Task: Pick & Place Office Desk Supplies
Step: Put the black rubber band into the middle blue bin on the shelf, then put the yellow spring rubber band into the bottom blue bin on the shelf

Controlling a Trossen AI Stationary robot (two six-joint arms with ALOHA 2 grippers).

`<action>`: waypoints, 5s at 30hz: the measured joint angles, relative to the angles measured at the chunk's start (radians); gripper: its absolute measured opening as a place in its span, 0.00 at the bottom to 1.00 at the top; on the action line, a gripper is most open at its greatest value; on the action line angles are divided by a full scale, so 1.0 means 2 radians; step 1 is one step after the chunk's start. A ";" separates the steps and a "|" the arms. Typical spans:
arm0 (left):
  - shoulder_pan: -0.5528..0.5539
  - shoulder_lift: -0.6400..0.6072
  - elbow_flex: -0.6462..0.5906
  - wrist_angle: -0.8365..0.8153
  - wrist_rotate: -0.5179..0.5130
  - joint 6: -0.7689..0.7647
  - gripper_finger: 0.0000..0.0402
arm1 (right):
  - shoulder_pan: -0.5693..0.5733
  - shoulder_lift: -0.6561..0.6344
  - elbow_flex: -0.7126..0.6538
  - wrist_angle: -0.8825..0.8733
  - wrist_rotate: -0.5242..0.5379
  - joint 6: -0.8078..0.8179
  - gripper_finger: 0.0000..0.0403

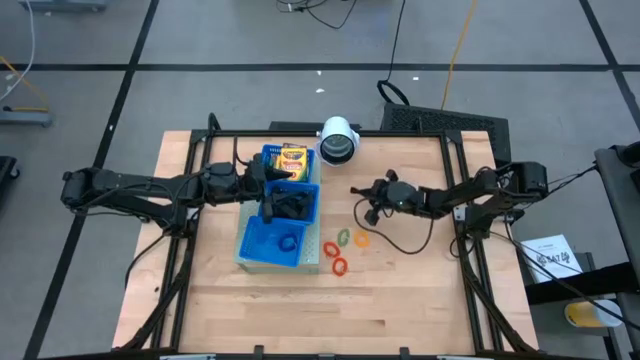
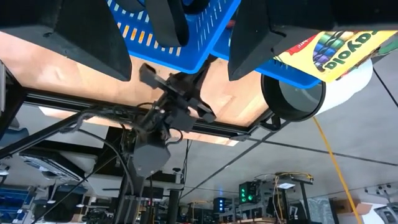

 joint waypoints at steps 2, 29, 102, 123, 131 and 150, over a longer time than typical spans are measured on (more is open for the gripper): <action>0.000 0.000 0.000 0.000 0.000 0.001 0.67 | 0.005 0.000 0.000 0.018 -0.023 -0.009 0.01; 0.000 0.011 0.000 0.052 0.007 -0.006 0.67 | 0.071 -0.302 -0.093 0.098 -0.128 -0.043 0.01; -0.049 0.137 0.119 0.051 0.111 0.060 0.08 | 0.139 -0.107 0.068 0.097 -0.100 -0.069 0.39; -0.020 -0.027 -0.053 0.027 0.047 -0.006 0.08 | 0.139 -0.158 0.068 -0.026 -0.101 -0.055 0.45; -0.020 -0.027 -0.052 0.040 0.024 -0.038 0.15 | 0.139 -0.158 0.068 -0.037 -0.101 -0.055 0.45; -0.020 -0.051 -0.050 0.067 0.017 -0.025 0.71 | 0.139 -0.149 0.068 -0.260 -0.098 0.027 0.46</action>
